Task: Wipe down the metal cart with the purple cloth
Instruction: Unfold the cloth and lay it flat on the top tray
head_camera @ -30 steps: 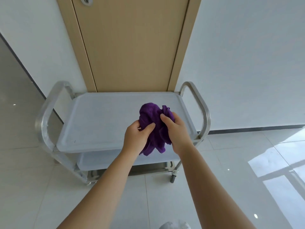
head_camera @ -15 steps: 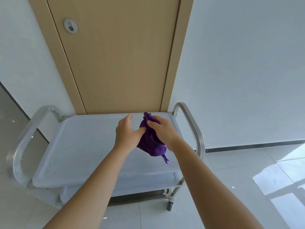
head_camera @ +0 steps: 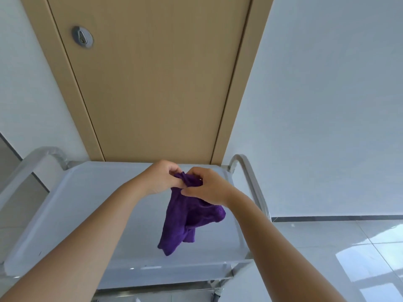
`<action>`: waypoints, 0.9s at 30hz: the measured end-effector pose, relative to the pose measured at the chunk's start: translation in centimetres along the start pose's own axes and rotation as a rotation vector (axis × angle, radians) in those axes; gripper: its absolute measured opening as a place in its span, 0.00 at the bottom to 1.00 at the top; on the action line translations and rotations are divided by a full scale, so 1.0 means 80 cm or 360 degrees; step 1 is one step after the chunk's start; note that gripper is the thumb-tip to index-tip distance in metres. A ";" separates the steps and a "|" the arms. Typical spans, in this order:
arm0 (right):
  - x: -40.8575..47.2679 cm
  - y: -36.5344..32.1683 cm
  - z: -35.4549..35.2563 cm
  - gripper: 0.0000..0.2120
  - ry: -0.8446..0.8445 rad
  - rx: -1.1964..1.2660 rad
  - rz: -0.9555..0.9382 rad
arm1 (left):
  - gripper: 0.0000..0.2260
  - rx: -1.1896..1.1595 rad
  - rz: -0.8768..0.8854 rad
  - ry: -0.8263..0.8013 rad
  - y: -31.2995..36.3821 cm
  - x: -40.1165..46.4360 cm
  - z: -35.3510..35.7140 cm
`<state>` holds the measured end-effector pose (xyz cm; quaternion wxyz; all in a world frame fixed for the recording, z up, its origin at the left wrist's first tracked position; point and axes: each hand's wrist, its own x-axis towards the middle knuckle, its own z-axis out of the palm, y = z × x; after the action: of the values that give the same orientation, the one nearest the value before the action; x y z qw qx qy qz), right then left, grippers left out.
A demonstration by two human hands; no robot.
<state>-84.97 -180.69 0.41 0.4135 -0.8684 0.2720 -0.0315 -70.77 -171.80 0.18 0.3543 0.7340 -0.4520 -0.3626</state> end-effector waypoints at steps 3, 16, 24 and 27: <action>0.024 0.002 0.009 0.17 0.0092 -0.0332 0.0075 | 0.10 0.0105 -0.0073 0.0066 -0.006 0.015 -0.015; 0.103 -0.008 0.011 0.04 0.0313 -0.0263 0.0071 | 0.05 -0.0014 0.0064 0.0199 -0.046 0.060 -0.086; 0.125 -0.001 0.009 0.16 0.0460 0.0951 0.0477 | 0.09 -0.0235 0.0074 0.0508 -0.070 0.064 -0.122; 0.129 0.002 0.005 0.12 0.0804 0.1113 0.0709 | 0.10 -0.0519 0.0009 0.0721 -0.077 0.067 -0.140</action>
<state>-76.11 -185.64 -1.73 0.5982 -0.5632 0.5163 -0.2417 -56.94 -172.48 -0.69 0.5609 0.7283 -0.2989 -0.2561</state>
